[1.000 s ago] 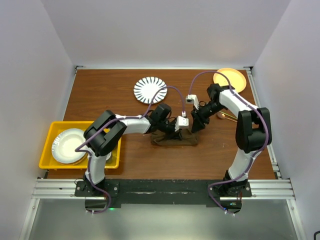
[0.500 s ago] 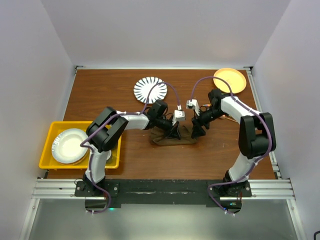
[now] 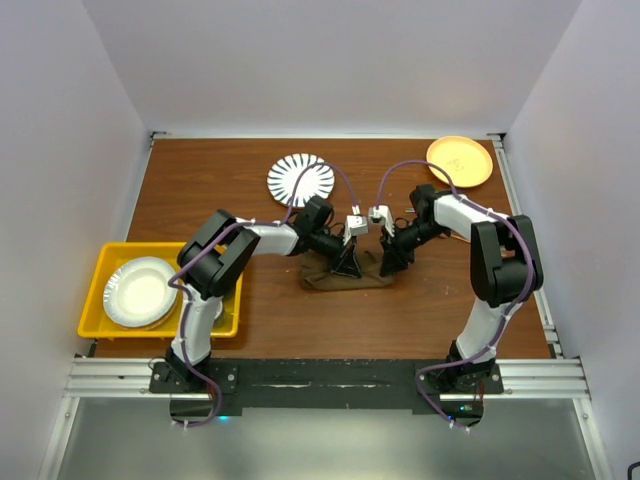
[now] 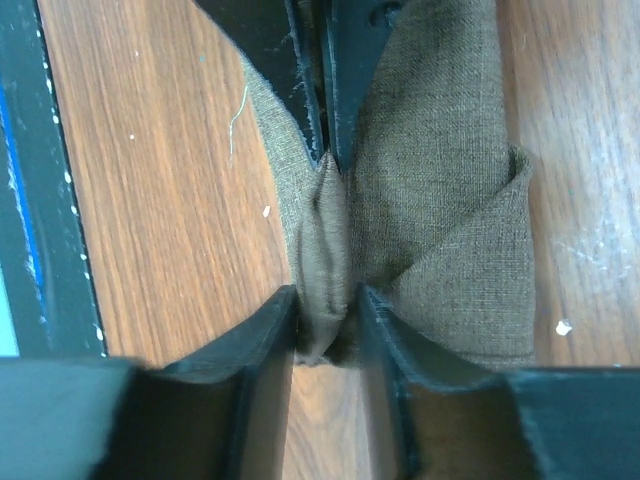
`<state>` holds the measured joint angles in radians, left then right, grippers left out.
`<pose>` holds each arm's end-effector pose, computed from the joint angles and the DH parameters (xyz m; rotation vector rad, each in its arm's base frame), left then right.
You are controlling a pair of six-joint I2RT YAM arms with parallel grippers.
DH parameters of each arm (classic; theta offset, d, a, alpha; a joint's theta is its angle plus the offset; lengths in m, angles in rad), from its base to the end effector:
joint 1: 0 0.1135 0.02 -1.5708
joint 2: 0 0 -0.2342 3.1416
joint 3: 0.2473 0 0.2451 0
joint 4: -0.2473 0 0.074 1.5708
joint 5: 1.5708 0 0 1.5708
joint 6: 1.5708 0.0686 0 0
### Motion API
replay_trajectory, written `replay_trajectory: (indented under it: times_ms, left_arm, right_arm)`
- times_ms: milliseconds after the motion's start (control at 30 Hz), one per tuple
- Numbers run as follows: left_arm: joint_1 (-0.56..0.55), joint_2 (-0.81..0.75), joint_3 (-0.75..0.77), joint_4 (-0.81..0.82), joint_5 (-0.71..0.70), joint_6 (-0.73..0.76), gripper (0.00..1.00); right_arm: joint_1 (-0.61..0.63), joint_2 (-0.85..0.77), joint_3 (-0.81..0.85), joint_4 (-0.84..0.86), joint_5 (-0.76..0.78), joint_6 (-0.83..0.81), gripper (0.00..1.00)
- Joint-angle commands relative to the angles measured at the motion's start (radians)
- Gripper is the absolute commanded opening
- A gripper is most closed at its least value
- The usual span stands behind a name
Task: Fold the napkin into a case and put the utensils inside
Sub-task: Stuff the top corner of the smaller-rectangle-folded napkin at the center of the board.
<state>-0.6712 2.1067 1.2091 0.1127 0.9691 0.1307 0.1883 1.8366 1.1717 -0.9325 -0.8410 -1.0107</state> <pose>0.2894 -0.3021 0.0867 1.3425 1.8973 -1.4033 0.2875 0.1068 0.1204 -1.4651 2.1715 1.0876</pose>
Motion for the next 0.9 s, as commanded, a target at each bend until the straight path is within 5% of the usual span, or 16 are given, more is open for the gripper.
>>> replay_trajectory:
  times_ms: [0, 67, 167, 367, 867]
  left_arm:
    - [0.015, 0.015, 0.030, 0.025, 0.022, -0.034, 0.00]
    - [0.015, 0.001, 0.023, 0.036, 0.019, -0.042, 0.07]
    - [0.016, -0.034, 0.000, 0.090, 0.011, -0.058, 0.26]
    - [0.002, -0.063, 0.007, 0.148, -0.018, -0.074, 0.44]
    - [-0.056, -0.045, 0.026, 0.163, 0.008, -0.066, 0.49]
  right_arm:
    - [0.008, 0.027, 0.016, 0.020, -0.041, 0.000, 0.19]
    - [0.007, 0.035, 0.022, 0.001, -0.040, -0.002, 0.01]
    - [0.008, 0.046, 0.031, -0.017, -0.041, 0.001, 0.00]
    - [0.007, 0.062, 0.049, -0.035, -0.052, 0.004, 0.00]
    - [0.005, 0.062, 0.066, -0.028, -0.070, 0.072, 0.00]
